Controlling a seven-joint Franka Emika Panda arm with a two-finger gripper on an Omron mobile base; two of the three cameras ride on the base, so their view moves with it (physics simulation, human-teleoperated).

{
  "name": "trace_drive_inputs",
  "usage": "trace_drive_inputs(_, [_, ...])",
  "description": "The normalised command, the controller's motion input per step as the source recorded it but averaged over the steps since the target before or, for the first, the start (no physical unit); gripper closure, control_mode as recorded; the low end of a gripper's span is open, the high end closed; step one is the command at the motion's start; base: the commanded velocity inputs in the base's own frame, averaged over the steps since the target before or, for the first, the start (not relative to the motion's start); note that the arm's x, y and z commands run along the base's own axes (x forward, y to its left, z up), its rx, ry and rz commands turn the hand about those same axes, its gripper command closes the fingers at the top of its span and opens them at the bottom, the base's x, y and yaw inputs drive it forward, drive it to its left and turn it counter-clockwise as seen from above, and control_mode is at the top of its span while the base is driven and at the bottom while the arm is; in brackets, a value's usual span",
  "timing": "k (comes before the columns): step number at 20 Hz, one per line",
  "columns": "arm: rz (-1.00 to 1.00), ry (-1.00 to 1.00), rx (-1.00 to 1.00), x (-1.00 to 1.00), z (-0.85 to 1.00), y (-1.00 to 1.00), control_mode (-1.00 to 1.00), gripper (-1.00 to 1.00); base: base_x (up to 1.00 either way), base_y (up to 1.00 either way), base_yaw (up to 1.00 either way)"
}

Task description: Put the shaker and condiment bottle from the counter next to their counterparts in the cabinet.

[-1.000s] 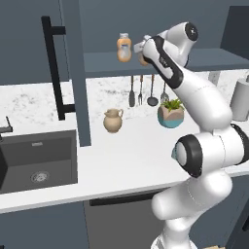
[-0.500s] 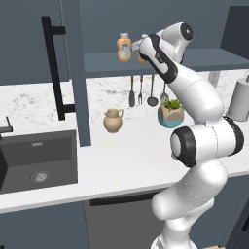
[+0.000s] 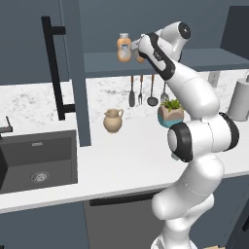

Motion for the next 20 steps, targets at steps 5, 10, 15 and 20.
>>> trace_drive_inputs(5, [0.00, -0.01, 0.01, 0.01, -0.13, 0.00, -1.00, -1.00, 0.00, 0.00, 0.00])
trace_drive_inputs(10, [0.00, -0.02, 0.02, 0.00, -0.08, 0.00, -1.00, -1.00, 0.00, 0.00, 0.00])
trace_drive_inputs(15, [0.00, -0.07, 0.06, -0.10, 0.00, -0.04, -1.00, -1.00, 0.00, 0.00, 0.00])
trace_drive_inputs(20, [0.00, -0.07, 0.10, -0.30, 0.00, -0.15, -1.00, -1.00, 0.00, 0.00, 0.00])
